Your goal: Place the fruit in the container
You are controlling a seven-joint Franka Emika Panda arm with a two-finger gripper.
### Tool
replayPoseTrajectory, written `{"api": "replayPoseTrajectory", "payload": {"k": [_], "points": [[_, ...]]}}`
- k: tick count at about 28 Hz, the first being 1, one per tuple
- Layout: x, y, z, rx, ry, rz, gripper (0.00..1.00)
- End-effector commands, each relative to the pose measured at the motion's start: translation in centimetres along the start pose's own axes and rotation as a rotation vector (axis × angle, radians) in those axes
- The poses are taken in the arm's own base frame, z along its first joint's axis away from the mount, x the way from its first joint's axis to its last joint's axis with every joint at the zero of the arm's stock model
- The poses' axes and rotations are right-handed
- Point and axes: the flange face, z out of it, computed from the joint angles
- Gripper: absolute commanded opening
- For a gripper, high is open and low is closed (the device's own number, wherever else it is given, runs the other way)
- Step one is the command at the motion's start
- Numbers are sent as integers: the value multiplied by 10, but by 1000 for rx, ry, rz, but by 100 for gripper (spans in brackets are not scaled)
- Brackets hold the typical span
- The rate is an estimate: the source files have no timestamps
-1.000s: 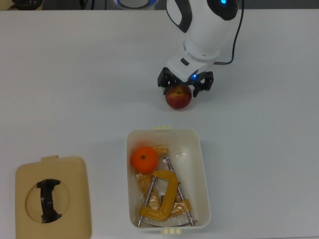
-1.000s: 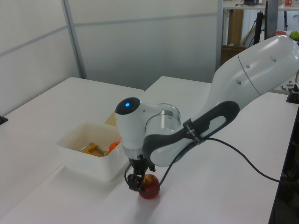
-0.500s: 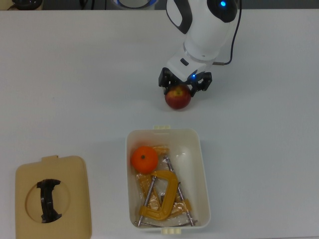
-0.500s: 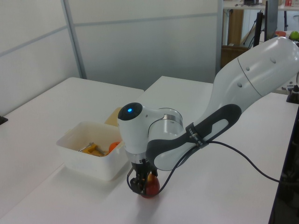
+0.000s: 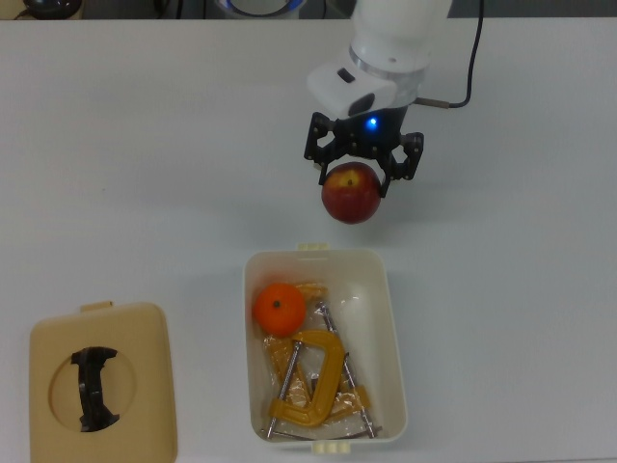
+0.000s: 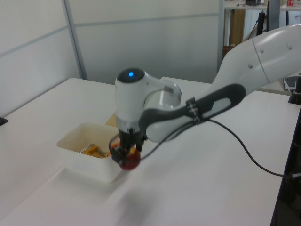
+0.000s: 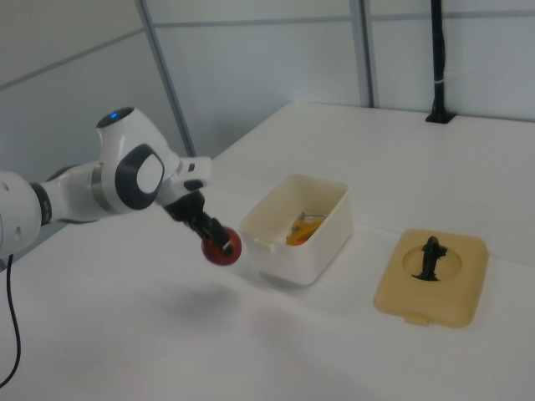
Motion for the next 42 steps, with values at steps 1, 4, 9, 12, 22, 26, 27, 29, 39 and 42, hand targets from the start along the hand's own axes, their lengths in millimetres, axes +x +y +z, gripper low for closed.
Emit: {"api": "replayPoseTrajectory", "payload": {"k": [1,4,9,12,22,26,27,29,39,42], "points": [[37,21,-26,68,73,129,0],[63,32,-27,117,161,283,0],[91,43,-1,98,225,402,0],[100,45,11,66,250,448,44],[101,47,3,49,270,462,100],[92,51,-2,23,226,395,100],[84,53,-3,-2,156,314,100],[77,56,-5,11,60,217,100],[55,94,-43,88,-250,-182,100],[60,117,-49,52,-238,-172,100]]}}
